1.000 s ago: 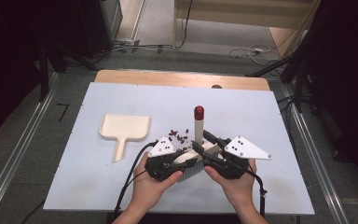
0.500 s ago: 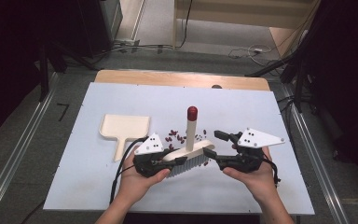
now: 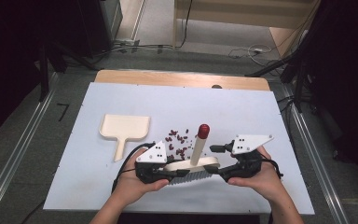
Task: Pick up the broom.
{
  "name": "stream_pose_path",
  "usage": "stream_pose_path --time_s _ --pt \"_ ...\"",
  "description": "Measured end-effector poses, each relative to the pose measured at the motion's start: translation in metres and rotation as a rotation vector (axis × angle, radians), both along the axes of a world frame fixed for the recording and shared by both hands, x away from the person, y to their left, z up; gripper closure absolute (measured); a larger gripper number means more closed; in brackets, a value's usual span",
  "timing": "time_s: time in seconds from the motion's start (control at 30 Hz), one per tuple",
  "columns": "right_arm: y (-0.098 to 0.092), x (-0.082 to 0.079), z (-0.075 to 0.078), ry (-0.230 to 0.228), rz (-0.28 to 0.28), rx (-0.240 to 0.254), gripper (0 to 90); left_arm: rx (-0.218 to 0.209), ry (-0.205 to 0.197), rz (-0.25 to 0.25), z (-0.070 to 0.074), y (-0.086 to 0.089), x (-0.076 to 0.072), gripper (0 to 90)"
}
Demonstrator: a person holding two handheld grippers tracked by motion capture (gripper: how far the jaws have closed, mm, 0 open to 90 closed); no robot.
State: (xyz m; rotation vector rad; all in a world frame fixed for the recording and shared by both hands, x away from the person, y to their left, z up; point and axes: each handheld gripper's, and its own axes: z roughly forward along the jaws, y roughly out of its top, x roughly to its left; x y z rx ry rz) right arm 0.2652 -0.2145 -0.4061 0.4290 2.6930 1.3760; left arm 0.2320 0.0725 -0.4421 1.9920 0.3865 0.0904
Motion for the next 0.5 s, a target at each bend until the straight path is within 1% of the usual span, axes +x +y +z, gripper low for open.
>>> stream_pose_path --time_s 0.03,0.07,0.1,0.17,0.2,0.3,0.33,0.37,0.4,0.47,0.5 --pt "0.001 0.001 -0.001 0.019 0.026 -0.006 33.0 0.001 -0.004 -0.016 0.000 0.000 0.000 68.1" --pt "0.001 0.001 -0.001 0.019 0.026 -0.006 33.0 -0.004 -0.002 -0.027 0.000 0.000 -0.001 68.1" --pt "0.003 0.001 -0.004 0.038 0.066 -0.014 36.0 -0.008 -0.005 -0.050 0.001 0.000 -0.002 68.0" --pt "0.004 0.000 -0.006 0.060 0.110 -0.029 38.0 -0.012 -0.003 -0.057 0.001 0.001 -0.002 68.1" --pt "0.005 -0.001 -0.007 0.059 0.130 -0.037 38.2 -0.012 -0.003 -0.064 0.001 0.001 -0.002 68.0" --pt "0.008 -0.003 -0.008 0.063 0.146 -0.055 39.5 -0.010 -0.005 -0.089 0.000 0.001 -0.003 68.0" --pt "0.010 -0.004 -0.010 0.074 0.154 -0.060 40.4 -0.008 -0.004 -0.095 0.000 0.001 -0.004 68.0" --pt "0.011 -0.004 -0.010 0.077 0.160 -0.062 41.9 -0.007 -0.005 -0.098 0.000 0.000 -0.004 68.0" --pt "0.011 -0.005 -0.011 0.071 0.161 -0.065 44.1 -0.007 -0.005 -0.101 0.000 0.000 -0.004 68.0" --pt "0.012 -0.006 -0.011 0.068 0.162 -0.073 45.2 -0.009 -0.003 -0.101 0.000 0.000 -0.004 68.0" --pt "0.013 -0.006 -0.012 0.071 0.172 -0.074 45.5 -0.014 0.000 -0.104 0.000 0.001 -0.004 68.0"
